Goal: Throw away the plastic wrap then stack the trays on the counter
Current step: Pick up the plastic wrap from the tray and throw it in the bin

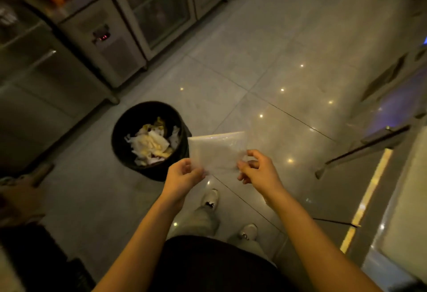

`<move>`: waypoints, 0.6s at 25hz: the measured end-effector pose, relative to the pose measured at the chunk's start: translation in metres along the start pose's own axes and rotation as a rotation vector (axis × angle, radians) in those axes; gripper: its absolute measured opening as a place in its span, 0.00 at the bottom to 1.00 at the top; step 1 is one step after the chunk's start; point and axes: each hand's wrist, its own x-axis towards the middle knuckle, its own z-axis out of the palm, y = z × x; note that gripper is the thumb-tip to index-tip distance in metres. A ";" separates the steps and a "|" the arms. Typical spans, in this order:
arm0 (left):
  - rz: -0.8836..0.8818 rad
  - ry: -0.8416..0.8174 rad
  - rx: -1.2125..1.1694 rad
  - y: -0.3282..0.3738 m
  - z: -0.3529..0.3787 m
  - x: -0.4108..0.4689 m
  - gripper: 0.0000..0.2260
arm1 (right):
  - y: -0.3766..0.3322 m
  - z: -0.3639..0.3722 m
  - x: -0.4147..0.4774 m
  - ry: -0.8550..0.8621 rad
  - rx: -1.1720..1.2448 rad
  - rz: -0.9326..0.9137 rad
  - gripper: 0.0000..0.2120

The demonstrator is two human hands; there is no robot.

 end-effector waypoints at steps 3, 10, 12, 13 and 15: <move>-0.036 0.147 -0.101 -0.008 -0.041 0.003 0.10 | -0.006 0.046 0.019 -0.145 -0.002 0.083 0.13; -0.171 0.329 -0.224 -0.022 -0.155 0.064 0.17 | -0.027 0.169 0.083 -0.137 -0.172 0.154 0.12; -0.210 0.321 -0.153 -0.022 -0.200 0.089 0.15 | -0.034 0.215 0.105 -0.106 -0.221 0.183 0.11; -0.228 0.318 -0.122 -0.023 -0.219 0.100 0.14 | -0.036 0.236 0.114 -0.099 -0.248 0.202 0.11; -0.257 0.324 -0.067 -0.025 -0.247 0.119 0.13 | -0.037 0.266 0.130 -0.088 -0.291 0.250 0.12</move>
